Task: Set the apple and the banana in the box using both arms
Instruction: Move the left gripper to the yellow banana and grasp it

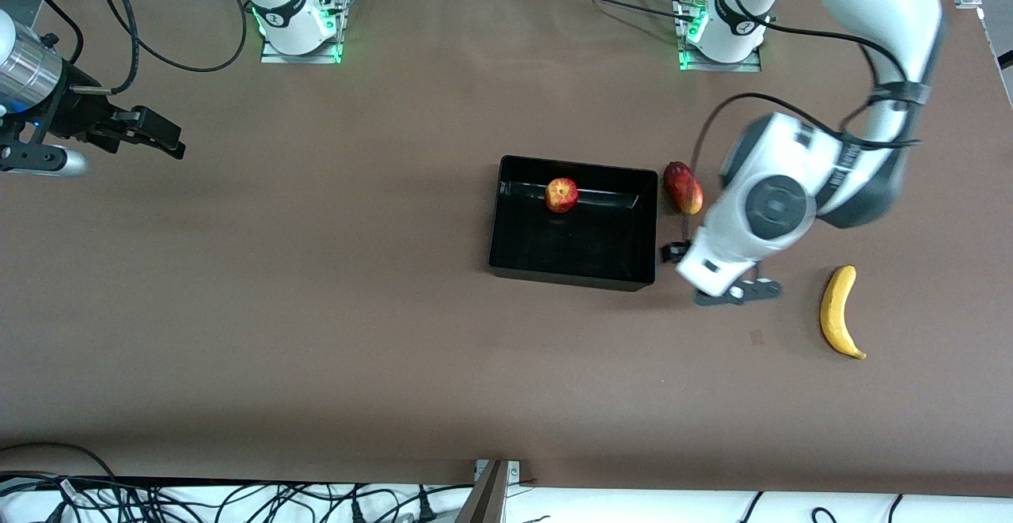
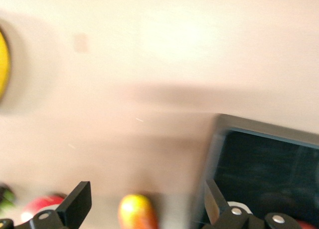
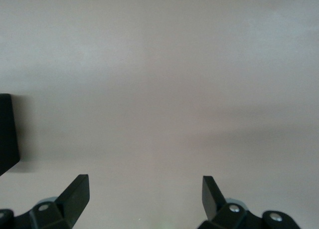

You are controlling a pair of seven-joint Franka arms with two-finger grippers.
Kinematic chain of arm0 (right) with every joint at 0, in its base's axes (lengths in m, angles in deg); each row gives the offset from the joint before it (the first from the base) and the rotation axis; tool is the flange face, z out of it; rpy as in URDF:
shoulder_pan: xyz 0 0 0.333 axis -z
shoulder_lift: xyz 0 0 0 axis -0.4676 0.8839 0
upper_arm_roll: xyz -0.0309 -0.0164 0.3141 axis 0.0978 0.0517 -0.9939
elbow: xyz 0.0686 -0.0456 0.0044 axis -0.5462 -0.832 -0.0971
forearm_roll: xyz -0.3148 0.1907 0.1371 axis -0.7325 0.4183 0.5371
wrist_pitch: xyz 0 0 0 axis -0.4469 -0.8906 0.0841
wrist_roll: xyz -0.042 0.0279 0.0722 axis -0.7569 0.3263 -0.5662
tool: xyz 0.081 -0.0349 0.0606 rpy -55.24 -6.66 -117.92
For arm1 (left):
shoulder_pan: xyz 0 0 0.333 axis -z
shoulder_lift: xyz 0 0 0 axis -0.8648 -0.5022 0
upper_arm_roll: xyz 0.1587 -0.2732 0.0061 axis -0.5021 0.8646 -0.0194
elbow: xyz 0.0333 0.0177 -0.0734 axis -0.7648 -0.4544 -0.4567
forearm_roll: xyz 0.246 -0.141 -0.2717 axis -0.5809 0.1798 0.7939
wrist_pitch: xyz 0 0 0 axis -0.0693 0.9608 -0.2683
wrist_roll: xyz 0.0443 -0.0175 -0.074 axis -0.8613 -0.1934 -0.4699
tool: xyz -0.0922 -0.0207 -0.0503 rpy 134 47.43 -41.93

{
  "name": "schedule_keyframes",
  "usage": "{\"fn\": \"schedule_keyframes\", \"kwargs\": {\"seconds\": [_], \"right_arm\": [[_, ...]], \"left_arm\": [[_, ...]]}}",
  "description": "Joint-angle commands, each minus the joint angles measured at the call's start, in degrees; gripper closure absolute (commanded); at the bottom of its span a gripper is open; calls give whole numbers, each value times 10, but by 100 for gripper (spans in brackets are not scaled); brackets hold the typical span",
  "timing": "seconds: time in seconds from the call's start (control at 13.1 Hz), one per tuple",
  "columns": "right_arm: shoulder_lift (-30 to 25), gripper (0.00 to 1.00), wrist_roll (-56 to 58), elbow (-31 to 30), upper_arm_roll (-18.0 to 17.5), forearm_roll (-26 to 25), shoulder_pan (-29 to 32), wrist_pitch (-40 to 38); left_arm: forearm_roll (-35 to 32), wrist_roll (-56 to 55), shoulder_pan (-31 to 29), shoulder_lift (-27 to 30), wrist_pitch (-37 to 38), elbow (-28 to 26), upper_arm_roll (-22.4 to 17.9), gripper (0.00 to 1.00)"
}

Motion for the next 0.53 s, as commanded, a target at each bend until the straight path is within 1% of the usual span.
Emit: {"fn": "schedule_keyframes", "kwargs": {"seconds": [0.0, 0.08, 0.23, 0.3, 0.46], "right_arm": [[-6, 0, 9, 7, -10, -15, 11, -13], [-6, 0, 10, 7, -10, -23, 11, -12], [-1, 0, 4, 19, -11, -34, 6, -14], [-1, 0, 3, 18, -12, -35, 5, -16], [0, 0, 4, 20, -11, -34, 7, -15]], "left_arm": [[-9, 181, -96, -5, -34, -5, 6, 0], [-10, 233, -126, -10, -52, -5, 5, 0], [-20, 318, -166, -28, -99, -5, 1, 0], [-22, 339, -179, -41, -134, -6, -7, 0], [-32, 371, -178, -72, -205, -9, -39, 0]]}}
